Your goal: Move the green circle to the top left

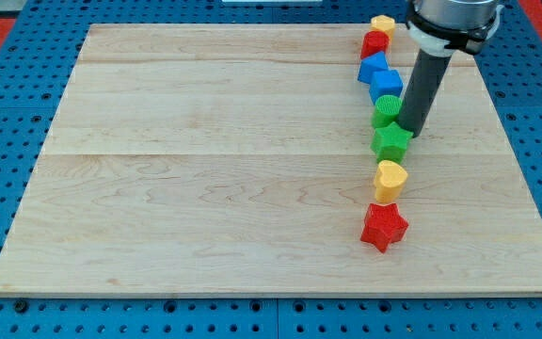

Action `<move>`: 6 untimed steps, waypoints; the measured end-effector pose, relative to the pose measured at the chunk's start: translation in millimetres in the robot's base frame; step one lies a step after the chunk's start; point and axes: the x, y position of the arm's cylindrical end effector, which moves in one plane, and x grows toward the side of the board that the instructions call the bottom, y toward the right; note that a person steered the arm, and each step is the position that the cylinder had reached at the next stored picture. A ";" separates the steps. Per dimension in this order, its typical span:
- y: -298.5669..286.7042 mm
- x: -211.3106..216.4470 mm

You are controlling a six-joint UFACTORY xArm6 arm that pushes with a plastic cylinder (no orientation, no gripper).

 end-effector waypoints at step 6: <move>-96.2 -54.3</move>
